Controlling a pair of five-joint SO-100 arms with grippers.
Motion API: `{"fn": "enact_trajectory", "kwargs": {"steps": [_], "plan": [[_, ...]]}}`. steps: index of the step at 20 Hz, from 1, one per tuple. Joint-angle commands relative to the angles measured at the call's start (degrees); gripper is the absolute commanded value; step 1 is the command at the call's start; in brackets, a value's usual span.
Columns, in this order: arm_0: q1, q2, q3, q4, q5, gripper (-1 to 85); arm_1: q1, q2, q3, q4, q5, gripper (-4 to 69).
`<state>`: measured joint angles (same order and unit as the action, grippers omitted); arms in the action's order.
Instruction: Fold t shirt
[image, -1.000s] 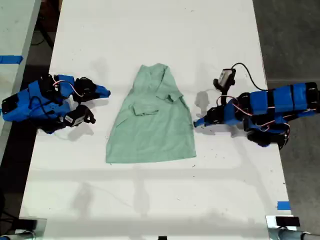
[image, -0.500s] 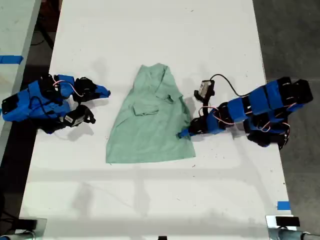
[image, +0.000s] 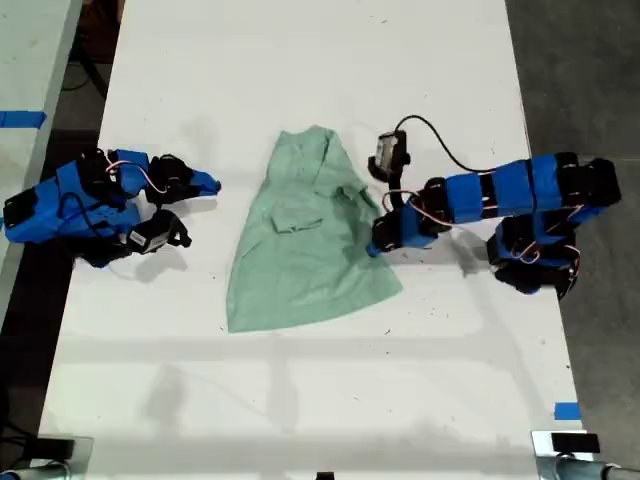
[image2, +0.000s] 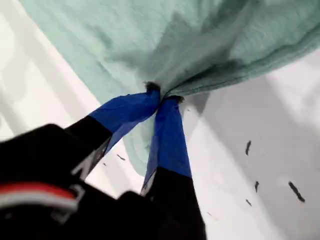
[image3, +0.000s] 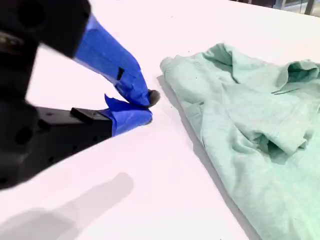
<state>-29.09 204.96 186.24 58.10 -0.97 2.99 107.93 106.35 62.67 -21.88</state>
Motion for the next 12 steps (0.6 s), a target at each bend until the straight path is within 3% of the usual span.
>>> {"fn": "enact_trajectory", "kwargs": {"steps": [1, 6, 9, 11, 12], "plan": [[1.0, 0.4, 2.3, 0.0, 0.2, -0.2, -0.6, -0.7, -17.3, -0.3, -7.4, 0.7], [1.0, 0.4, 2.3, 0.0, 0.2, -0.2, -6.3, -15.7, -27.6, -20.0, -15.5, 0.8], [1.3, 0.4, 2.3, 0.0, 0.1, -0.2, -8.0, -31.5, -34.0, -21.5, -13.1, 1.2], [1.3, 0.4, 2.3, 0.0, 0.1, -0.2, -8.7, -35.3, -36.3, -20.4, -12.2, 9.6], [1.3, 0.4, 2.3, 0.0, 0.1, -0.2, -8.9, -34.2, -36.0, -20.1, -12.5, 18.3]]}}
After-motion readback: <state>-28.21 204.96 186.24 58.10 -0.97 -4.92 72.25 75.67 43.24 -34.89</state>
